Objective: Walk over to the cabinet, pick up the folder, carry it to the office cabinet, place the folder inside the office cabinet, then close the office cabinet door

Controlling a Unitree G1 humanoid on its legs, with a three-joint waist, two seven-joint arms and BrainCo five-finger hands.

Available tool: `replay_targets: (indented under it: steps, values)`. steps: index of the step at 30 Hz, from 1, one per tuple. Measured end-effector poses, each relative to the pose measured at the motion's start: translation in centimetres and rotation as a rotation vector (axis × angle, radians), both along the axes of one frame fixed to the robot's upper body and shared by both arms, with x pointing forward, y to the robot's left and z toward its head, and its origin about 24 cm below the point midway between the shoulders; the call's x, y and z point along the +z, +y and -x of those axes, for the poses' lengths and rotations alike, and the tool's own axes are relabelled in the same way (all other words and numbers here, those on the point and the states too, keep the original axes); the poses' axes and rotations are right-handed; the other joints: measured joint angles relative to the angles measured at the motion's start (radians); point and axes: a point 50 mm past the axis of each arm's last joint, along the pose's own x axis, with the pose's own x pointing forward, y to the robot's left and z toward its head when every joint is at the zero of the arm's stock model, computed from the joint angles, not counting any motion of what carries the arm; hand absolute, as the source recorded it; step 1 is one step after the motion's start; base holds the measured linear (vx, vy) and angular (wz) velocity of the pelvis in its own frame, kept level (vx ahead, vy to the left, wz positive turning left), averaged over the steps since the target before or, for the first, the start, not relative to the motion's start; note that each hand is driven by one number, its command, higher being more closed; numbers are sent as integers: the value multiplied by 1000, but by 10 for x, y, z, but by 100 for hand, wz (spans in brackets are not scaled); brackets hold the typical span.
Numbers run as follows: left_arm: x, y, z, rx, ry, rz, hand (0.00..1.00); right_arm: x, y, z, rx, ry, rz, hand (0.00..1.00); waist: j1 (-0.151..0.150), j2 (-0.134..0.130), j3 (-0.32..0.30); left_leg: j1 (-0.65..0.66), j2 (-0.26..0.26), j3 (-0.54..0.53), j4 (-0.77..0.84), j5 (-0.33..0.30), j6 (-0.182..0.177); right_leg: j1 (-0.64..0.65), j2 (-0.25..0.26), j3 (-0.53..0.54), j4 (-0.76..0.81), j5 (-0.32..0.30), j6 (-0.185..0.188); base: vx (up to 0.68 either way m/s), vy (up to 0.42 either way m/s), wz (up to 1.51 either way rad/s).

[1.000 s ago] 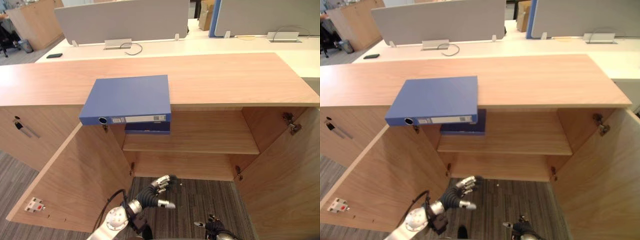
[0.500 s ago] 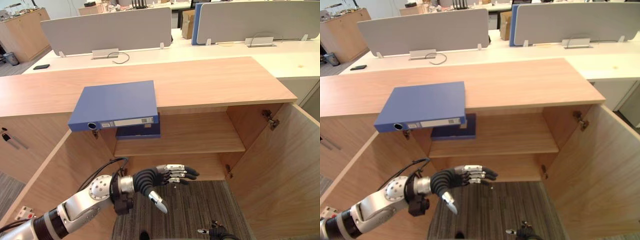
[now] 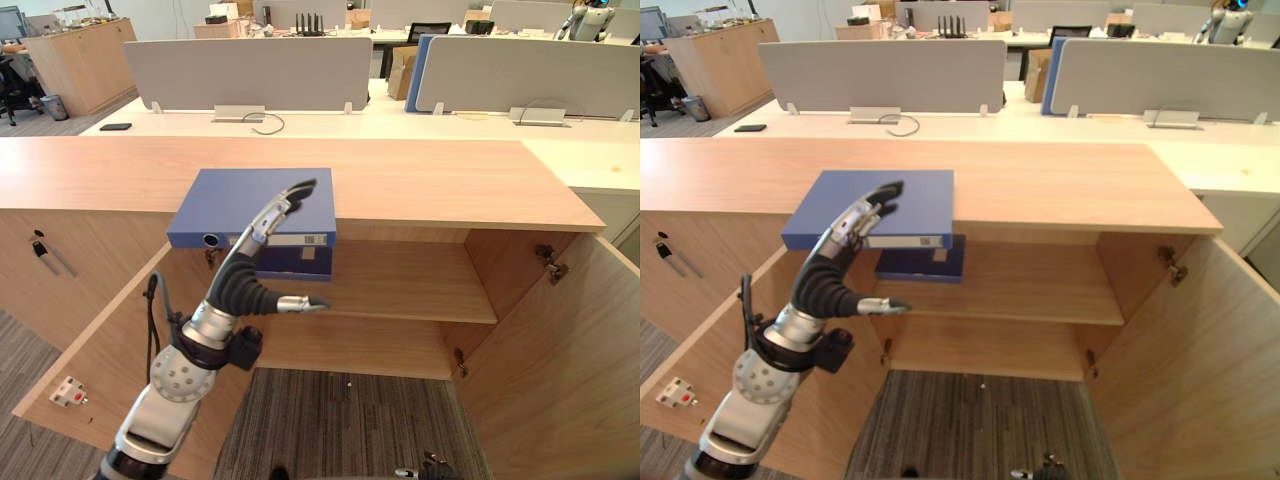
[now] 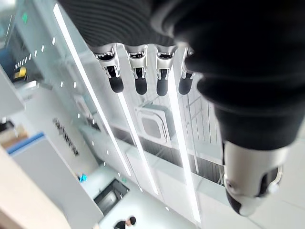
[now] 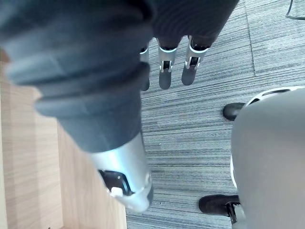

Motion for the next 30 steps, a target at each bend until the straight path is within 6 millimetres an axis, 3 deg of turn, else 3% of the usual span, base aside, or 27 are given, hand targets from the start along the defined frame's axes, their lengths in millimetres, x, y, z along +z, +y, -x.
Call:
replay_targets:
  steps: [5, 10, 17, 30]
  values:
    - [-1, -2, 1, 195, -163, -98, 0, 0, 2, 1, 8, 5, 19, 0, 0, -10, -9, 0, 2, 12, 0, 3, 3, -8, 0, 13, 0, 1, 0, -19, 16, -7]
    - [-13, 1, -9, 312, -187, -164, 0, 0, 3, -2, 3, -9, 28, 0, -1, -13, -13, 2, 3, 21, 0, 1, 2, -9, 2, 19, -6, 5, 3, 3, 6, -6]
    - [-47, 28, -33, 470, -149, -493, 0, 0, 4, -2, 2, -11, 30, 0, -3, -14, -13, 11, 6, 22, -1, -7, -5, 6, 5, 18, -25, 3, -3, 0, 0, 0]
    - [-53, 52, -52, 603, -196, -709, 0, 1, 6, -2, -11, -23, 26, 0, -6, -21, -9, 39, 5, 40, -1, -34, -16, 43, 6, 23, -63, 7, -2, 12, 3, -3]
